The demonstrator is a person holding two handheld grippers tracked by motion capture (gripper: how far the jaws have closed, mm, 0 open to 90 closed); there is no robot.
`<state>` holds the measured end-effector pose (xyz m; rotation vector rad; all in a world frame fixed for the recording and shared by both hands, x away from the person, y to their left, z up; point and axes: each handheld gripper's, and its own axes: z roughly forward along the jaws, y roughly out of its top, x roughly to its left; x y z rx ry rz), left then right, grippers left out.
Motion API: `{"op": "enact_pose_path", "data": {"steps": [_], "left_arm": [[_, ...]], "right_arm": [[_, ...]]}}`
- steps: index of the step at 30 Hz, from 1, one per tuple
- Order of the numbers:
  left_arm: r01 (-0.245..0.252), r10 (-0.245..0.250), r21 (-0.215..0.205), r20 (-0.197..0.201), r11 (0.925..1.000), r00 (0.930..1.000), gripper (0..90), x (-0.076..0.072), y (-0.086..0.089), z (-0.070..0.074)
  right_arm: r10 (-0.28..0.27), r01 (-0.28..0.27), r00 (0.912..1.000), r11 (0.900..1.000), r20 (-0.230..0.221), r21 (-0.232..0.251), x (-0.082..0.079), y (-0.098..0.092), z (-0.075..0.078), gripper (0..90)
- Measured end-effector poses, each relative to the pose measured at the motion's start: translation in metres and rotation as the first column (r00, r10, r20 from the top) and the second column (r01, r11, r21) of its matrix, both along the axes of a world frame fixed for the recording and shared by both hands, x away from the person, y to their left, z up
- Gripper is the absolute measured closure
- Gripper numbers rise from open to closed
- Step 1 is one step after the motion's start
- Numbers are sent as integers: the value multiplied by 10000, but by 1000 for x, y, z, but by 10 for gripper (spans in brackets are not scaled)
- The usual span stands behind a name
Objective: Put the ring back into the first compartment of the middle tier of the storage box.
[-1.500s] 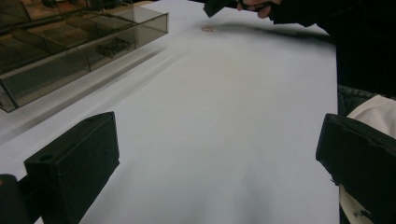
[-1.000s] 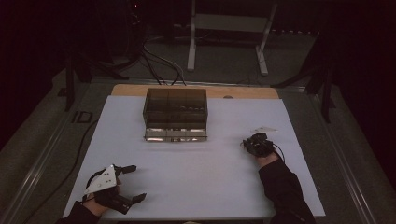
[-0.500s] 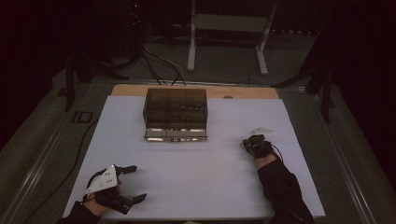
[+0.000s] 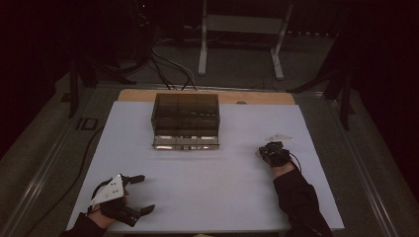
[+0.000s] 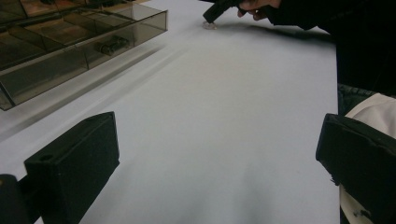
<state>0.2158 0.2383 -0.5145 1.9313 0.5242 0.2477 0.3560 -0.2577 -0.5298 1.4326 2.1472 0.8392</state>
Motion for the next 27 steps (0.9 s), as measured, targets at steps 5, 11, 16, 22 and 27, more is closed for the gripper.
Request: {"op": "enact_pose_path", "data": {"steps": [5,11,16,22,27], "left_arm": [[4,-4,-30,4,10000,10000,9,0,0,0],[10,-10,-18,-35,10000,10000,9,0,0,0],[-11,11,-21,-5,10000,10000,9,0,0,0],[0,0,-11,-37,10000,10000,9,0,0,0],[-8,8,-19,-25,10000,10000,9,0,0,0]], "right_arm": [[-47,46,9999,10000,106,86,-1,-2,5,867],[-16,13,9998,9999,173,144,-2,-2,9,867],[38,-44,9997,9998,257,203,-5,-2,14,867],[183,-196,9990,9994,409,297,-7,1,21,866],[205,-217,9990,9993,395,297,-7,3,23,866]]}}
